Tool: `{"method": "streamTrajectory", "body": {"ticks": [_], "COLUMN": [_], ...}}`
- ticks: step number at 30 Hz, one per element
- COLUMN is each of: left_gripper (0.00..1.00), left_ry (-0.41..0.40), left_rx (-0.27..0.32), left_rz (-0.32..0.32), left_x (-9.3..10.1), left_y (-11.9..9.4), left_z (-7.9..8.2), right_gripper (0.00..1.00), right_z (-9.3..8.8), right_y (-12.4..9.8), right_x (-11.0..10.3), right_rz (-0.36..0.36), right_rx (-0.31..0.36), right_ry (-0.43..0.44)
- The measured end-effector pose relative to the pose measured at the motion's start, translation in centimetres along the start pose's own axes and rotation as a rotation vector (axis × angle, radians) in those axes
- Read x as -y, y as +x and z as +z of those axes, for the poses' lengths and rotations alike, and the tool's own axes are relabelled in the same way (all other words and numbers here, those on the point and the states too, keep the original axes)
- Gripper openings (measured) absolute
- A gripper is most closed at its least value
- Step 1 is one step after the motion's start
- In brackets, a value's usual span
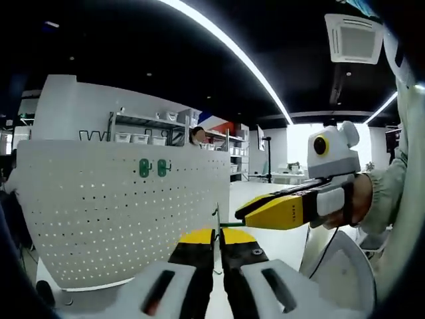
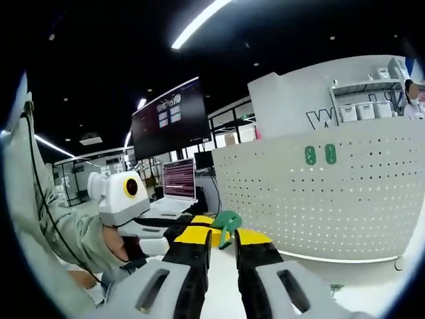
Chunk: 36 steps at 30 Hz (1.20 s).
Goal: Insert the hook assembly into the mounting plate slot until the hook locks in place.
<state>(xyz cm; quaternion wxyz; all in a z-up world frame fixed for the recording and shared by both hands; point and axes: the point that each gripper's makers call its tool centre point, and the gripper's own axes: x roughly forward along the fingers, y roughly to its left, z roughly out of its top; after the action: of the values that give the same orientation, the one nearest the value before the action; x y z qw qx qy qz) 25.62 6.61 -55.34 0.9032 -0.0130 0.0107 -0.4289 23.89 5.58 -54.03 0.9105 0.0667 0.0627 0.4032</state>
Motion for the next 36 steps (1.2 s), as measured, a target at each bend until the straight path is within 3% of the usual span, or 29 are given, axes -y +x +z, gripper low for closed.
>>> {"method": "streamTrajectory", "body": {"ticks": [15, 36], "left_gripper": [0.02, 0.02], "left_ry": [-0.056, -0.073], "left_rx": [0.061, 0.092], "left_rz": [-0.015, 0.033], "left_x": [0.2, 0.7], "left_y": [-0.2, -0.3], "left_z": [1.6, 2.0], "right_gripper": [0.1, 0.08], "right_z": [0.8, 1.8], "right_y": [0.3, 0.5], "right_x": [-0.1, -0.4], "right_rz": [0.007, 0.006], "right_rx": [0.047, 0.127], "right_ry": [0.092, 0.23]}}
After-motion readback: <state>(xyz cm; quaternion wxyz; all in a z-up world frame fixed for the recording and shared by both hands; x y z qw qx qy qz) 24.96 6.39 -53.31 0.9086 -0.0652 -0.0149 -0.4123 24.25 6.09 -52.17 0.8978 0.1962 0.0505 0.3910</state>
